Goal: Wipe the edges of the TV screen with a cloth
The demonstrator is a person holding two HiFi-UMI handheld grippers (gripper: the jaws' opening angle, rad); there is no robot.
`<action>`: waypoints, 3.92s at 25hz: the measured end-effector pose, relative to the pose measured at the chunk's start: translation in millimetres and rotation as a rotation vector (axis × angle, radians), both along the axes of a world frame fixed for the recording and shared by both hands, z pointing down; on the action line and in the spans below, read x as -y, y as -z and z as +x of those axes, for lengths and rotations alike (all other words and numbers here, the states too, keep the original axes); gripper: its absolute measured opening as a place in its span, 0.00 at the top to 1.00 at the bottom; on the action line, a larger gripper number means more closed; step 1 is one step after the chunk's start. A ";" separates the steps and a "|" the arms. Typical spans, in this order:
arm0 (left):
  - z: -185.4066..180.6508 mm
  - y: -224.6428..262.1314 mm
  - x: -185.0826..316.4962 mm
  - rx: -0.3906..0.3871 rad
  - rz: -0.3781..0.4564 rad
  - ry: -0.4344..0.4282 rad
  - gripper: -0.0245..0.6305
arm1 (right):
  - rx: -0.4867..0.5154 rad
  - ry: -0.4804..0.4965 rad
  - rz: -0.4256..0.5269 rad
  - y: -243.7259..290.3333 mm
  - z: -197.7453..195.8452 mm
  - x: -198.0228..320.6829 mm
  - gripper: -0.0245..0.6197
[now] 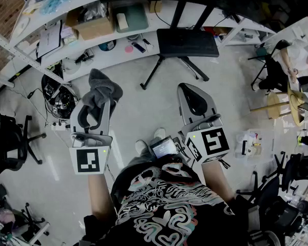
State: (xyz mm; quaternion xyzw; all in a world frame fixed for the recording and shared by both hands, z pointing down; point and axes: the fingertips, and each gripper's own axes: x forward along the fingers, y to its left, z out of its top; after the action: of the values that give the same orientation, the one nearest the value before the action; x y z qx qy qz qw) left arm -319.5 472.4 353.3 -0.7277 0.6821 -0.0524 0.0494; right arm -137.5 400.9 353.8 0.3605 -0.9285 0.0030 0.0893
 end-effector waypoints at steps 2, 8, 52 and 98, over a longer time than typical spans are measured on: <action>0.3 1.0 0.0 0.002 0.001 -0.008 0.73 | -0.002 -0.010 0.005 1.7 1.8 2.2 0.92; -9.6 0.2 2.7 -0.006 0.000 0.007 0.73 | 0.008 -0.044 -0.027 -3.2 -1.0 3.4 0.92; -70.4 -16.3 165.8 0.012 -0.045 0.072 0.73 | 0.092 -0.052 -0.101 -18.6 -50.2 183.9 0.92; -245.7 -92.4 388.4 0.012 -0.249 0.024 0.73 | -0.020 -0.125 -0.121 -44.9 -218.4 356.9 0.92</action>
State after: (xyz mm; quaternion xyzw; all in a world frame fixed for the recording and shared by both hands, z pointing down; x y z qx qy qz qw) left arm -565.2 84.0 445.7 -0.7197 0.6787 -0.1416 -0.0382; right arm -355.9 44.1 398.8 0.4115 -0.9014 0.0609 0.1200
